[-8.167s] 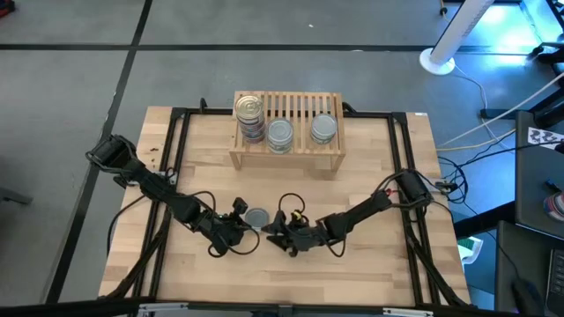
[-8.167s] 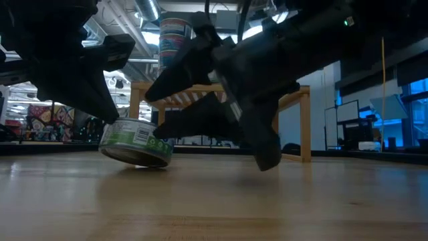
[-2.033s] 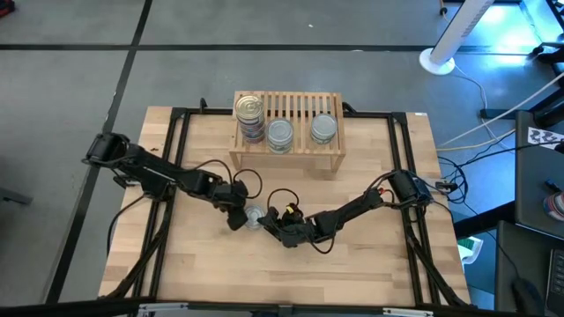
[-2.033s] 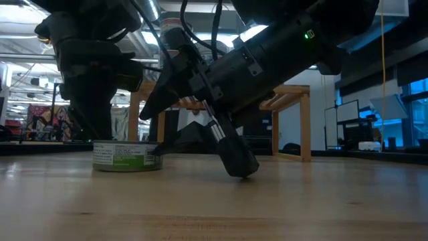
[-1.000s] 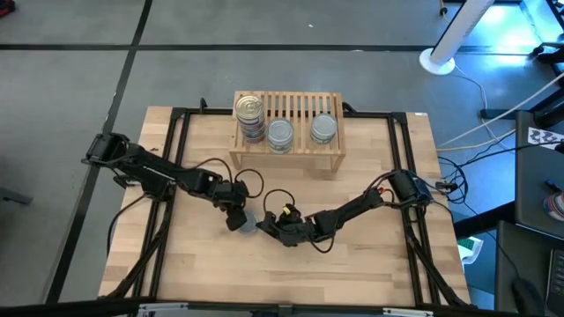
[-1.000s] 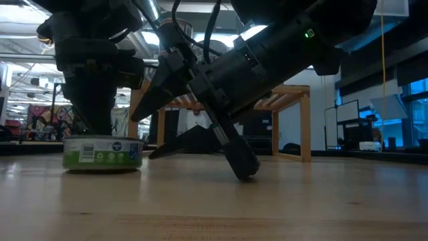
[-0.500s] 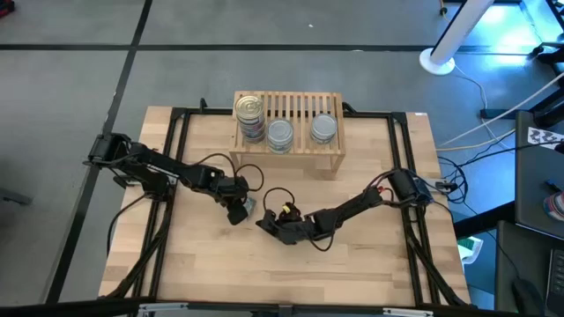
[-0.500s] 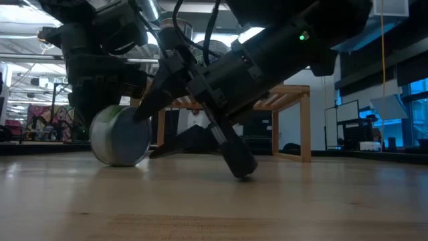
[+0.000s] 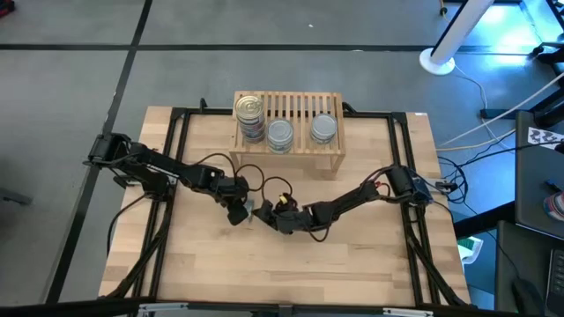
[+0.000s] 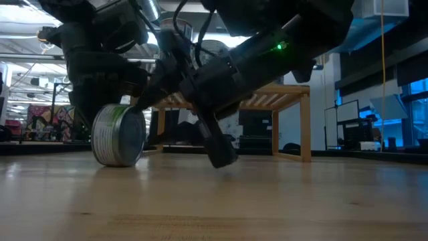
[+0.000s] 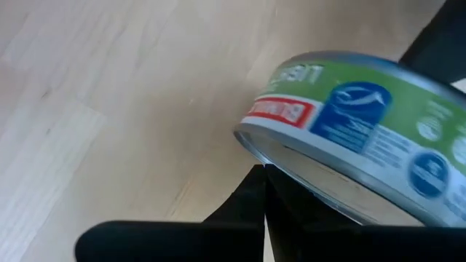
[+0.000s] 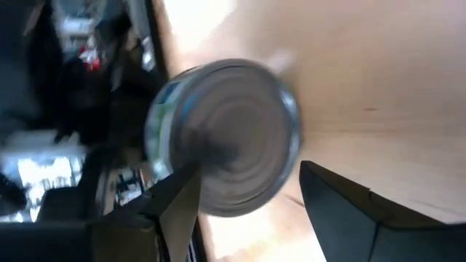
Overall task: Stack canned seafood by type on shelf
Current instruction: Stack the green tuna can on top of the other green tuna can on the shelf
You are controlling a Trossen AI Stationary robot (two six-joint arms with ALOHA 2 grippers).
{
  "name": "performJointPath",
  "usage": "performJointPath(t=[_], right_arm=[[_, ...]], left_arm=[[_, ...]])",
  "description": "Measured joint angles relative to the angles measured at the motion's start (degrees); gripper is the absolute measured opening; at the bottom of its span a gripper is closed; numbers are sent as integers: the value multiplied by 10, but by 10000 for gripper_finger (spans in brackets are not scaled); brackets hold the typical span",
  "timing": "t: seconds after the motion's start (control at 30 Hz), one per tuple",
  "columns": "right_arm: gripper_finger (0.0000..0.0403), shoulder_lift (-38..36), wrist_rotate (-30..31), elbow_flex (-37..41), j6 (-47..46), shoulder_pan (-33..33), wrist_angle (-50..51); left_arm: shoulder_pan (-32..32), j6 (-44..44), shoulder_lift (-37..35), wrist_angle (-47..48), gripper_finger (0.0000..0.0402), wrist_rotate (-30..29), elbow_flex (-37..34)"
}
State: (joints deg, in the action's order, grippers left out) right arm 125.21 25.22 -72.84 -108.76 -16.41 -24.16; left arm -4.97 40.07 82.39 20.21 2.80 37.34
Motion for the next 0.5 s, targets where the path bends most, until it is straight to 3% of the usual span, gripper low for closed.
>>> performJointPath(t=[0.27,0.5], right_arm=[[237,0,-6,-15,205,-1,-90],[237,0,-23,-93,250,-1,87]], left_arm=[[0,28,-1,-1,0,19,0],[-5,47,-2,-1,0,28,0]])
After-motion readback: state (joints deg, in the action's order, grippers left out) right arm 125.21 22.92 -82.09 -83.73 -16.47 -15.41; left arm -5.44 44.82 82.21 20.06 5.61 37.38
